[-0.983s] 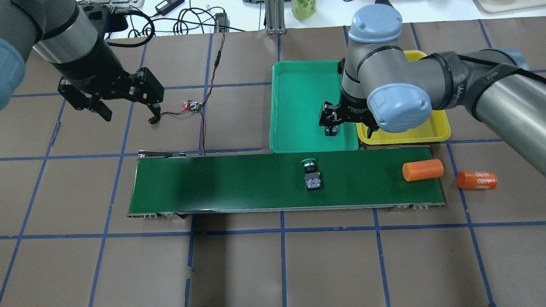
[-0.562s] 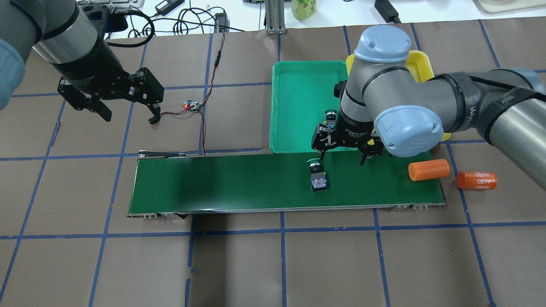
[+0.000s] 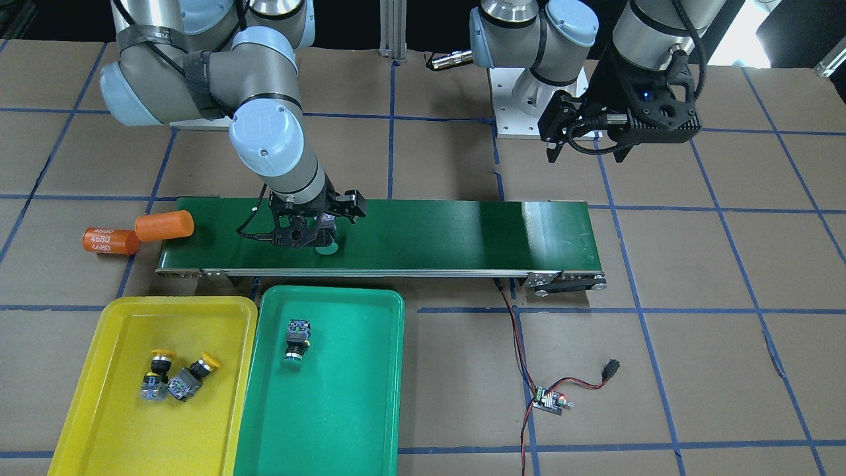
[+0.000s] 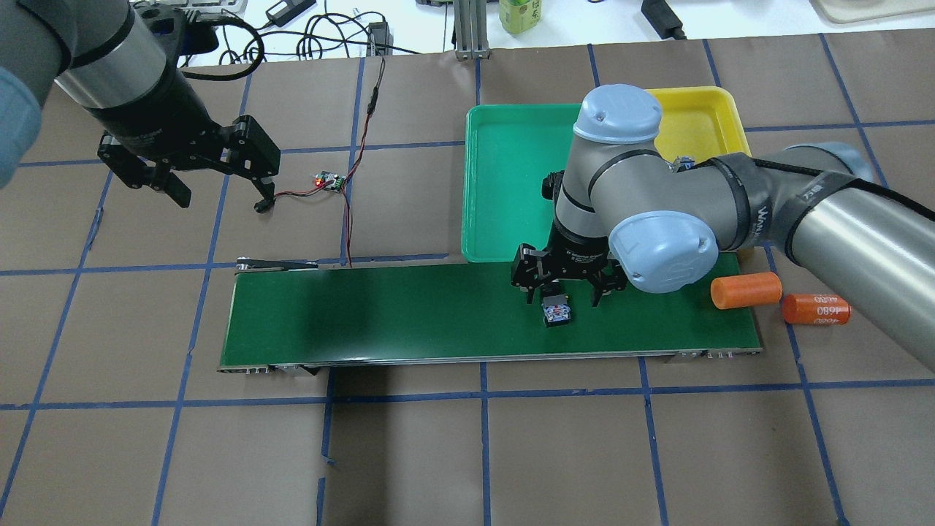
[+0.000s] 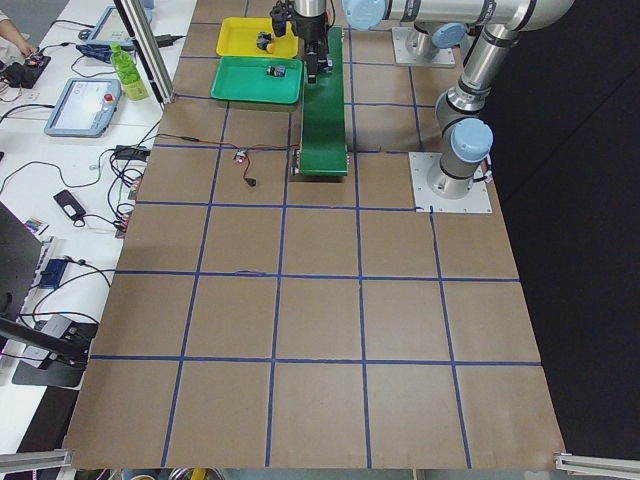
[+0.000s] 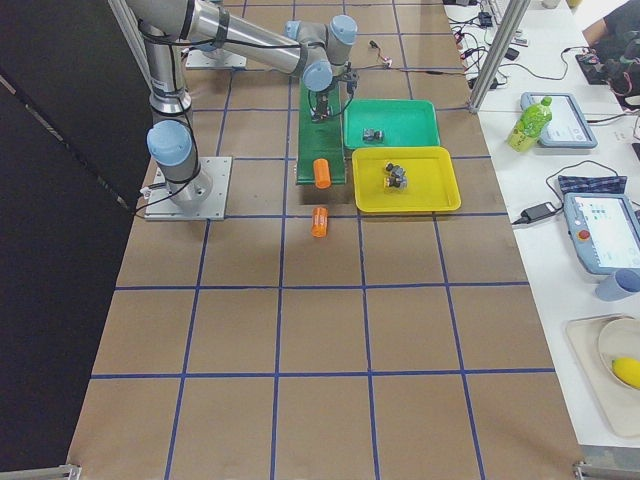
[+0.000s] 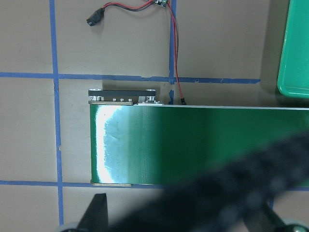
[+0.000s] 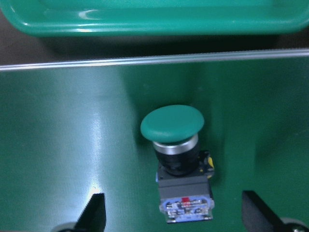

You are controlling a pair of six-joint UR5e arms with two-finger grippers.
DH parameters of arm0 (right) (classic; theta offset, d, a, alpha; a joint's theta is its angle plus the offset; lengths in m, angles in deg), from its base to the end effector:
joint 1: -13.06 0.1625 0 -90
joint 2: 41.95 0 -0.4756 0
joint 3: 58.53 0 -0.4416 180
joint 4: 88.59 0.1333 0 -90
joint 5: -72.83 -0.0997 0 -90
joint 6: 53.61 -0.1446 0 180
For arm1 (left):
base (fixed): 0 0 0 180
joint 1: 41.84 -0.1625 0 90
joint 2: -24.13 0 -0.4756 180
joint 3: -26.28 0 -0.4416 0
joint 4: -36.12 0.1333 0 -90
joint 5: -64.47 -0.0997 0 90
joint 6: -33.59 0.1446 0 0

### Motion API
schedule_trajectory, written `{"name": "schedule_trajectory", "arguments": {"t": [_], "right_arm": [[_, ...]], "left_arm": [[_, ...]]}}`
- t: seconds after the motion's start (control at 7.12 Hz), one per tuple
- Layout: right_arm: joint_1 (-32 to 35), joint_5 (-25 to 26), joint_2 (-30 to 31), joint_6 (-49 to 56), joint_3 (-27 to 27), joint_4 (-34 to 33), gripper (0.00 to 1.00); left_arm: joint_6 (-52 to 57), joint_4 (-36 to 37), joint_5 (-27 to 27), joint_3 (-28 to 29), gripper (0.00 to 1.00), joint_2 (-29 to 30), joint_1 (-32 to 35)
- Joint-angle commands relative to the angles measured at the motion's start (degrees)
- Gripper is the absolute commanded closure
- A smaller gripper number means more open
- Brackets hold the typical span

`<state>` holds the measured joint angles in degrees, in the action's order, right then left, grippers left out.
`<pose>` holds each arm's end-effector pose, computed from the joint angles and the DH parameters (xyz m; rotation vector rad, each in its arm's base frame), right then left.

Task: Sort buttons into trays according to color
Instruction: 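Lower right gripper onto the remaining green-capped button and grasp it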

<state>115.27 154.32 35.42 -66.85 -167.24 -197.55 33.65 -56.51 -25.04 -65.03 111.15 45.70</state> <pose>0.2671 -0.5028 0.2359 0.0516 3.0221 0.3693 -0.1124 -0.5193 0.5041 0.0657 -3.1319 -0.0259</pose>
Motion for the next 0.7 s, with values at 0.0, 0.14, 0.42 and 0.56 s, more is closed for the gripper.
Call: {"name": "schedule_trajectory", "arguments": {"t": [0.0, 0.14, 0.42, 0.56], "right_arm": [[0.27, 1.29, -1.17, 0.06, 0.0, -0.38, 0.0], [0.09, 3.65, -1.26, -0.03, -0.79, -0.38, 0.0], [-0.52, 4.2, -1.0, -0.2, -1.76, -0.47, 0.69], [-0.78, 5.07, -1.0, -0.64, -1.59, -0.64, 1.0]], "left_arm": [[0.02, 0.0, -0.05, -0.01, 0.0, -0.1, 0.0], [0.02, 0.0, 0.04, 0.08, 0.0, -0.1, 0.0], [0.02, 0.0, 0.04, -0.01, 0.0, -0.19, 0.0], [0.02, 0.0, 0.04, 0.08, 0.0, -0.1, 0.0]]}}
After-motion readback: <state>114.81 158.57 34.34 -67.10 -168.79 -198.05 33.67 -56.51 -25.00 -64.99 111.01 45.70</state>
